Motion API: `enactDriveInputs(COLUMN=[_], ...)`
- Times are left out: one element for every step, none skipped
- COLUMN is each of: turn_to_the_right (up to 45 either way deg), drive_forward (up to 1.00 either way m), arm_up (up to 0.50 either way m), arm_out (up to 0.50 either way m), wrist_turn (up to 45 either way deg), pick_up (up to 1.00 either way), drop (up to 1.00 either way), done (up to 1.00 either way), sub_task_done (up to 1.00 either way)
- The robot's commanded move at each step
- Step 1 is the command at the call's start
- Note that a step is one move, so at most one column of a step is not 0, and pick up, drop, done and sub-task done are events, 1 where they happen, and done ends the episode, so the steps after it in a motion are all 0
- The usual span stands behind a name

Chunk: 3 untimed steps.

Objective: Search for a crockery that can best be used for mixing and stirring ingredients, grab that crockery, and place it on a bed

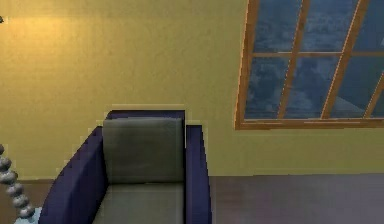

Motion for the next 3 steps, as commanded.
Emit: enactDriveInputs(turn_to_the_right=[-45.0,-39.0,0.0], drive_forward=[0.00,0.00,1.00], arm_up=[0.00,0.00,0.00], arm_out=[0.00,0.00,0.00], wrist_turn=[0.0,0.0,0.0], pick_up=[0.00,0.00,0.00], drop=[0.00,0.00,0.00], done=[0.00,0.00,0.00], sub_task_done=[0.00,0.00,0.00])
